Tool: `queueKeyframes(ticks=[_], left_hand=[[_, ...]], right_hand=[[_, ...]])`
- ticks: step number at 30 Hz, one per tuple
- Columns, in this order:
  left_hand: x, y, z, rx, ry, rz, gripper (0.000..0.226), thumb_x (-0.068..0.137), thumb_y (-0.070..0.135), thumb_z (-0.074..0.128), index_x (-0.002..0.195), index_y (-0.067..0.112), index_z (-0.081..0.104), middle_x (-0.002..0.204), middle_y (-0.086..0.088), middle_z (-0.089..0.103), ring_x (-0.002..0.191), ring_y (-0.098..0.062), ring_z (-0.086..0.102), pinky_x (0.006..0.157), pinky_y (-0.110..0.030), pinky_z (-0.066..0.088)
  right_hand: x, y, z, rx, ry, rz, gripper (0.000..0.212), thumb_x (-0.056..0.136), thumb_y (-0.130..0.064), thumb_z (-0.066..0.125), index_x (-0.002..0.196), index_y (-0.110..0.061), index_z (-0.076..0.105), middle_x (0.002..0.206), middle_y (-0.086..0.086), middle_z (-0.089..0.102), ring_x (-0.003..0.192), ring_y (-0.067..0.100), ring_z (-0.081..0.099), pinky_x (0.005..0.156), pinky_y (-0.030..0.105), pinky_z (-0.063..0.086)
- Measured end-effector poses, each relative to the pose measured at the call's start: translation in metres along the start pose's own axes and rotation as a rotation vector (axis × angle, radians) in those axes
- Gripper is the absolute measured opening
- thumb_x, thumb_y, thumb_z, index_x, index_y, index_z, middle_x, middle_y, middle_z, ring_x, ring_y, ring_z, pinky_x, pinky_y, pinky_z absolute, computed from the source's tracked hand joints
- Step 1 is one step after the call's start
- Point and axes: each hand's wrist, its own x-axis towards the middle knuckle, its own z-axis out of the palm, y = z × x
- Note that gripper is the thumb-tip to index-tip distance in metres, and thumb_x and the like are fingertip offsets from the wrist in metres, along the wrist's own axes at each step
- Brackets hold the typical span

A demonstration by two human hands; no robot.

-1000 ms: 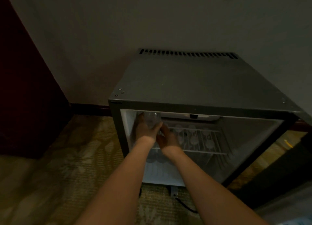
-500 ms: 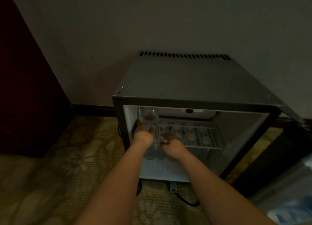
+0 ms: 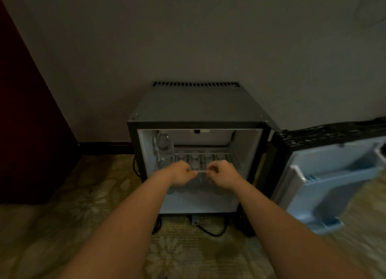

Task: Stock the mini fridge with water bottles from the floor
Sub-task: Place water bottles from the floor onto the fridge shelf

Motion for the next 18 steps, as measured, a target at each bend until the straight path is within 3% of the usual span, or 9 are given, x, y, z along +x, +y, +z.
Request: queueKeyframes(ticks=[6, 9, 11, 15, 18], left_hand=[[-0.066, 0.068, 0.022, 0.229, -0.033, 0.172, 0.042, 0.097, 0.039, 0.041, 0.103, 0.003, 0.061, 0.09, -0.011, 0.056, 0.086, -0.026, 0.054, 0.074, -0.032, 0.04], [-0.103, 0.105, 0.049, 0.306, -0.075, 0.264, 0.044, 0.097, 0.039, 0.04, 0.11, 0.002, 0.06, 0.103, -0.014, 0.059, 0.096, -0.029, 0.057, 0.076, -0.032, 0.04], [-0.127, 0.128, 0.07, 0.359, -0.115, 0.325, 0.043, 0.097, 0.039, 0.04, 0.111, 0.003, 0.059, 0.1, -0.011, 0.055, 0.09, -0.026, 0.053, 0.074, -0.031, 0.038], [-0.165, 0.163, 0.112, 0.38, -0.166, 0.45, 0.036, 0.097, 0.039, 0.041, 0.1, 0.008, 0.058, 0.099, -0.013, 0.054, 0.089, -0.022, 0.052, 0.077, -0.032, 0.04], [-0.192, 0.186, 0.157, 0.395, -0.216, 0.544, 0.038, 0.097, 0.036, 0.041, 0.108, 0.004, 0.06, 0.111, -0.013, 0.06, 0.098, -0.026, 0.056, 0.084, -0.033, 0.043]], right_hand=[[-0.078, 0.014, -0.058, -0.005, 0.053, 0.009, 0.023, 0.092, -0.017, 0.055, 0.108, -0.005, 0.067, 0.107, 0.015, 0.069, 0.101, 0.029, 0.065, 0.093, 0.038, 0.051], [-0.129, 0.037, -0.087, -0.026, 0.077, 0.011, 0.021, 0.091, -0.017, 0.057, 0.107, -0.007, 0.067, 0.104, 0.015, 0.069, 0.098, 0.029, 0.066, 0.093, 0.041, 0.052], [-0.166, 0.06, -0.101, -0.034, 0.112, 0.029, 0.021, 0.09, -0.015, 0.058, 0.107, -0.006, 0.067, 0.099, 0.016, 0.07, 0.095, 0.029, 0.067, 0.089, 0.038, 0.052], [-0.246, 0.121, -0.109, 0.019, 0.157, 0.16, 0.02, 0.086, -0.01, 0.06, 0.104, -0.005, 0.067, 0.08, 0.013, 0.066, 0.081, 0.028, 0.067, 0.083, 0.037, 0.054], [-0.314, 0.171, -0.106, 0.044, 0.184, 0.287, 0.022, 0.085, -0.008, 0.06, 0.105, -0.005, 0.067, 0.078, 0.011, 0.066, 0.08, 0.028, 0.066, 0.08, 0.036, 0.052]])
